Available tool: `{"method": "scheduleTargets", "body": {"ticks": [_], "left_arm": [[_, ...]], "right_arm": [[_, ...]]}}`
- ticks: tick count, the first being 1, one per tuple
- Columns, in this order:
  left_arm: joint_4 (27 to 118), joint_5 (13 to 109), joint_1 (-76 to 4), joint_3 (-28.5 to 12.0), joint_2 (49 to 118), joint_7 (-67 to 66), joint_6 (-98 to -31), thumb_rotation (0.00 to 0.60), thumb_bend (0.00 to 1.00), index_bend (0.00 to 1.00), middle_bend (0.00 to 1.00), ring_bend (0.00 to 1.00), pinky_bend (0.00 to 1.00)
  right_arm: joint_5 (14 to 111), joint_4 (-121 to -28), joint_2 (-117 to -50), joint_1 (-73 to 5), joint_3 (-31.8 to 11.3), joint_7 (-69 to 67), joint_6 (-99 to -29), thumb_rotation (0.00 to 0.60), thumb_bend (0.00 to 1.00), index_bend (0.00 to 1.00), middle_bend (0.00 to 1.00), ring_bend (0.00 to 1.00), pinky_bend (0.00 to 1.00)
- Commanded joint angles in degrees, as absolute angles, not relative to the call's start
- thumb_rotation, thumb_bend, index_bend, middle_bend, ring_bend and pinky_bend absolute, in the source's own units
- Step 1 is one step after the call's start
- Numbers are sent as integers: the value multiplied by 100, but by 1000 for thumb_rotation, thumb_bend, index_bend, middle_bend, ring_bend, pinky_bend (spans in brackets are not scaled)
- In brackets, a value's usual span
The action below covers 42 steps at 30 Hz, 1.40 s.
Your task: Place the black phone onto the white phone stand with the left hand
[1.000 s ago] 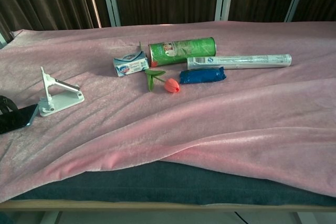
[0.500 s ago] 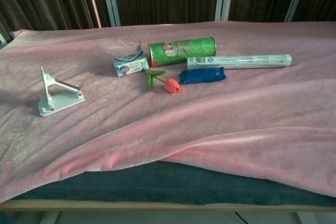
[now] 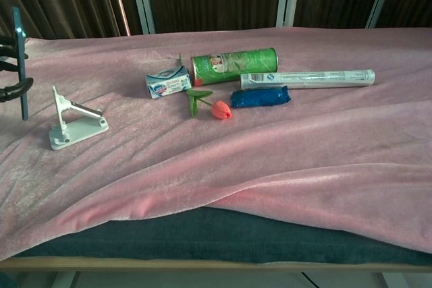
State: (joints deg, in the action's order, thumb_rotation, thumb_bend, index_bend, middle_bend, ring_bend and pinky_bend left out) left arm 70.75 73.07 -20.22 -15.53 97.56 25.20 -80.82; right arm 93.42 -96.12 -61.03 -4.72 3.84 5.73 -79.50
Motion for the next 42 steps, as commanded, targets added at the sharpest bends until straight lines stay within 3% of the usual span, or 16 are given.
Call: {"method": "scheduleTargets", "body": {"ticks": [1, 12, 42], "left_arm": [[7043, 7208, -2077, -1624, 9905, 2421, -7995, 600, 393, 913, 994, 647, 155], [6368, 7111, -2202, -1639, 10321, 2770, -7544, 600, 395, 915, 994, 647, 154], [4327, 7379, -2477, -1745, 11384, 4630, -7300, 600, 396, 917, 994, 646, 144]], "right_arm": [[9348, -9612, -6101, -468, 388, 571, -7959, 600, 240, 0, 0, 0, 148], [9339, -9605, -6106, -463, 391, 589, -7957, 600, 240, 0, 0, 0, 148], [9369, -9606, -6074, -427, 398, 540, -8030, 600, 240, 0, 0, 0, 148]]}}
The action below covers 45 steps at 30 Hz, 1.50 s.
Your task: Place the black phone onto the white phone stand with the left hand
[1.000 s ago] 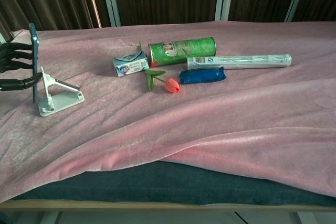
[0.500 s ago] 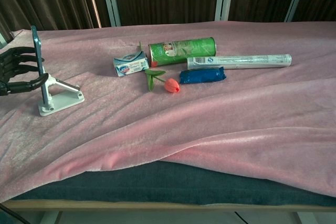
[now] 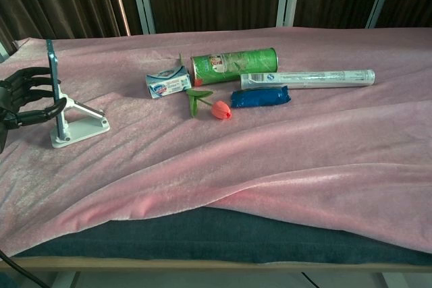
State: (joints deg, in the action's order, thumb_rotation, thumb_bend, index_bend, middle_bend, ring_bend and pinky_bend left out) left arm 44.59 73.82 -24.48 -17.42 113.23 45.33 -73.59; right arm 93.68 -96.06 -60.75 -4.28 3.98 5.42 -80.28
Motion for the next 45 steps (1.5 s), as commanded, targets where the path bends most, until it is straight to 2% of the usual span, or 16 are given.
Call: {"method": "scheduleTargets", "body": {"ticks": [1, 10, 12, 15, 17, 18, 20, 21, 26, 28, 30, 39, 43, 45], "left_arm": [[4265, 7385, -2486, -1744, 11406, 4675, -7288, 600, 396, 917, 993, 645, 144], [3709, 7478, -2543, -1649, 11569, 5134, -7112, 600, 391, 908, 979, 635, 142], [3632, 7506, -2547, -1629, 11600, 5192, -7124, 600, 378, 873, 951, 621, 136], [3509, 7549, -2550, -1619, 11667, 5333, -7205, 600, 358, 756, 858, 558, 122], [3435, 7572, -2559, -1611, 11695, 5400, -7231, 600, 345, 627, 742, 482, 108], [3407, 7584, -2562, -1605, 11703, 5433, -7243, 600, 343, 595, 713, 463, 105], [3342, 7611, -2573, -1589, 11715, 5474, -7258, 600, 333, 454, 573, 380, 91], [3324, 7618, -2574, -1587, 11718, 5495, -7270, 600, 330, 422, 537, 358, 88], [3331, 7697, -2577, -1521, 11656, 5589, -7285, 600, 285, 139, 188, 141, 52], [3377, 7725, -2569, -1491, 11612, 5609, -7284, 600, 272, 61, 79, 68, 40], [3432, 7744, -2566, -1481, 11570, 5607, -7308, 600, 264, 17, 18, 22, 31], [3703, 7817, -2527, -1472, 11363, 5530, -7527, 600, 258, 0, 0, 0, 19], [3951, 8067, -2337, -1323, 11048, 5308, -8076, 600, 255, 0, 0, 0, 18], [4192, 8289, -2166, -1125, 10680, 4981, -8388, 600, 254, 0, 0, 0, 17]], "right_arm": [[9369, -9605, -6074, -426, 397, 539, -8033, 600, 240, 0, 0, 0, 148], [9373, -9603, -6069, -419, 396, 531, -8045, 600, 240, 0, 0, 0, 148], [9373, -9603, -6067, -420, 395, 527, -8044, 600, 240, 0, 0, 0, 148], [9374, -9604, -6065, -421, 397, 528, -8037, 600, 240, 0, 0, 0, 148], [9374, -9604, -6064, -421, 397, 529, -8037, 600, 240, 0, 0, 0, 148], [9373, -9605, -6065, -422, 396, 531, -8035, 600, 240, 0, 0, 0, 148], [9369, -9606, -6065, -423, 397, 536, -8029, 600, 240, 0, 0, 0, 148], [9368, -9607, -6065, -422, 397, 537, -8028, 600, 240, 0, 0, 0, 148], [9360, -9613, -6069, -427, 391, 553, -8018, 600, 240, 0, 0, 0, 148], [9355, -9614, -6071, -429, 391, 558, -8011, 600, 240, 0, 0, 0, 148], [9352, -9617, -6072, -431, 390, 562, -8006, 600, 240, 0, 0, 0, 148], [9344, -9619, -6061, -425, 386, 546, -8016, 600, 240, 0, 0, 0, 148], [9352, -9618, -6049, -417, 387, 519, -8037, 600, 240, 0, 0, 0, 148], [9354, -9615, -6043, -406, 385, 501, -8060, 600, 240, 0, 0, 0, 148]]}}
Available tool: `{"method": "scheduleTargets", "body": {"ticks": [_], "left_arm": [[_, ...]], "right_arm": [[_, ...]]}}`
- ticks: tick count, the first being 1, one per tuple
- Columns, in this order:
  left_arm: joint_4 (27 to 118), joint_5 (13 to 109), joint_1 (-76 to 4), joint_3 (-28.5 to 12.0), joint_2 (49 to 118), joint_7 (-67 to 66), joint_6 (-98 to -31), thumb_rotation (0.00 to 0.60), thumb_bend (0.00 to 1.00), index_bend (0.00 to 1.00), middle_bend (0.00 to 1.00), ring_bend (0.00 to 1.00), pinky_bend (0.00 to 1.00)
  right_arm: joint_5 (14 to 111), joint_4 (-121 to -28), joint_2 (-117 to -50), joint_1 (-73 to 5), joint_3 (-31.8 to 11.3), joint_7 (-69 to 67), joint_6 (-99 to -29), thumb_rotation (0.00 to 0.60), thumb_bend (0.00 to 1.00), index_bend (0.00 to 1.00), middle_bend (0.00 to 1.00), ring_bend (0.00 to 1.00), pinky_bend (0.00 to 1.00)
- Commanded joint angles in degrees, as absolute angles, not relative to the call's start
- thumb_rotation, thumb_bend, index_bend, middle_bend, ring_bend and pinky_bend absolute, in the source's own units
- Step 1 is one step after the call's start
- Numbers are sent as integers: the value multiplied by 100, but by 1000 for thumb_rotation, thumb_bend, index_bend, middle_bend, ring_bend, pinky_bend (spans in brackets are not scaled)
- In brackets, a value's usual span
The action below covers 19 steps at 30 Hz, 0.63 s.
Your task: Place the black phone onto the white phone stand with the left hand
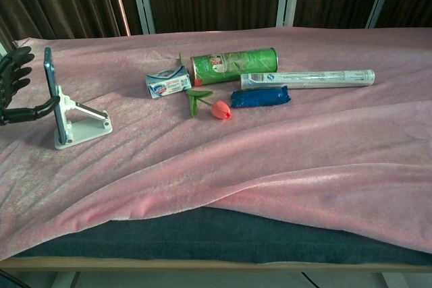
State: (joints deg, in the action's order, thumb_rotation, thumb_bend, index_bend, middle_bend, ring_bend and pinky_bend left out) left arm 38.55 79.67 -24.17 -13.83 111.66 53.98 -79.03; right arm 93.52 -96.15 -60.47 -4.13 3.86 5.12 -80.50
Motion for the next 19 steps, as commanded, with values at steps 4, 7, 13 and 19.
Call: {"method": "scheduleTargets", "body": {"ticks": [4, 7, 13, 19], "left_arm": [[5454, 8636, -1825, -614, 9371, 3432, -8476, 600, 253, 0, 0, 0, 2], [7197, 8586, -1573, -255, 8143, 1888, -8175, 600, 252, 0, 0, 0, 0], [8945, 7506, -1375, -230, 7209, -284, -7583, 600, 254, 0, 0, 0, 0], [9042, 7068, -1448, -319, 7120, -579, -7214, 600, 251, 0, 0, 0, 0]], "right_arm": [[9358, -9626, -6042, -386, 380, 494, -8104, 600, 240, 0, 0, 0, 148], [9383, -9623, -6039, -384, 385, 490, -8114, 600, 240, 0, 0, 0, 148], [9422, -9640, -6074, -402, 418, 578, -8053, 600, 240, 0, 0, 0, 148], [9421, -9645, -6089, -406, 422, 631, -8029, 600, 240, 0, 0, 0, 148]]}}
